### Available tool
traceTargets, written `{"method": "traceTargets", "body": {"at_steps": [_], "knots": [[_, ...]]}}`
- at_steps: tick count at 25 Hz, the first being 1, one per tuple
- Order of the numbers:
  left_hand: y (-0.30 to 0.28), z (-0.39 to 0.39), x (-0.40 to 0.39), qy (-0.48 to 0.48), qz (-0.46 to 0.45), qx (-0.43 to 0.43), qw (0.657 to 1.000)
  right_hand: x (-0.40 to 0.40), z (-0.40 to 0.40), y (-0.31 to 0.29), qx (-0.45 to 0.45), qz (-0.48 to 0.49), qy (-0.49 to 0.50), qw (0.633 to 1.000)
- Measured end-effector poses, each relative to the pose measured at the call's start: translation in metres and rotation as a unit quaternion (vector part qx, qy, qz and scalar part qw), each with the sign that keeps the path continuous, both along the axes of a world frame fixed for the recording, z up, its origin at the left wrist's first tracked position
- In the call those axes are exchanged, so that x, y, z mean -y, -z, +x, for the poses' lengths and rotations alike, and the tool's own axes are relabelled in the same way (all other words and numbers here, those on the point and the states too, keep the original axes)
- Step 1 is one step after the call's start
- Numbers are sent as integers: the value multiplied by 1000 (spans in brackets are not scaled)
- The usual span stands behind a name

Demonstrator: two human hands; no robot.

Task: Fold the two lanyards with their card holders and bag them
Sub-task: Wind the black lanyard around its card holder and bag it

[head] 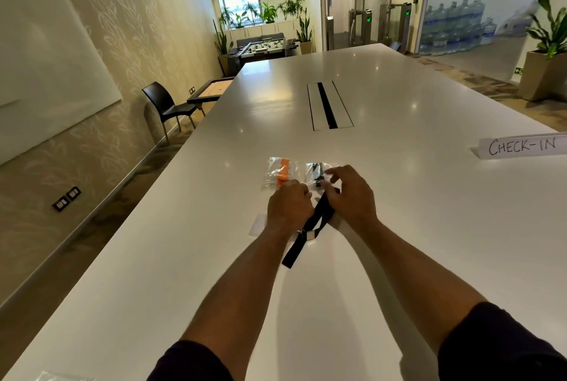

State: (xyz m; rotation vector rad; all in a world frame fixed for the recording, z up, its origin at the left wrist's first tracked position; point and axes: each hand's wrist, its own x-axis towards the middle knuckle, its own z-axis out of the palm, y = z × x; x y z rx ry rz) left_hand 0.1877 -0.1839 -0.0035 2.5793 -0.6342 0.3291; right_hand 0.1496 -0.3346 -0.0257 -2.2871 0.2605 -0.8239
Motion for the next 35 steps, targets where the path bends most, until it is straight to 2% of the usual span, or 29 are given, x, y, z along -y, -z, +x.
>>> {"method": "traceTargets", "body": {"at_steps": [2,4,7,9,10,14,18,23,26,28,31,35], "knots": [[-8,-4,-17,25,43,-8,999,-11,-14,-2,12,-81,-116,990],[-15,-8,-38,26,111,-42,993,-22,-28,-1,-19,-145,-204,968],[-18,-14,-72,15,218,-170,961,-31,-46,8,-92,-197,-272,937],[-17,-19,-90,28,225,-230,946,-35,-60,14,-125,-239,-276,923],[-15,-23,-95,33,224,-232,946,-37,-67,16,-129,-251,-268,921],[-12,-43,-105,21,230,-182,956,-51,-88,13,-117,-234,-241,935],[-11,-64,-107,8,233,-154,960,-59,-107,7,-165,-194,-232,939],[-20,-80,-107,73,106,-155,979,-63,-123,2,-188,-96,-224,951],[-33,-87,-110,72,60,-164,982,-59,-127,-7,-166,8,-211,963],[-44,-90,-115,62,-21,-195,979,-54,-128,-18,-141,97,-209,963],[-57,-93,-124,33,-194,-272,942,-48,-133,-38,-108,208,-220,947],[-65,-101,-133,12,-377,-343,861,-41,-147,-66,-89,255,-244,931]]}}
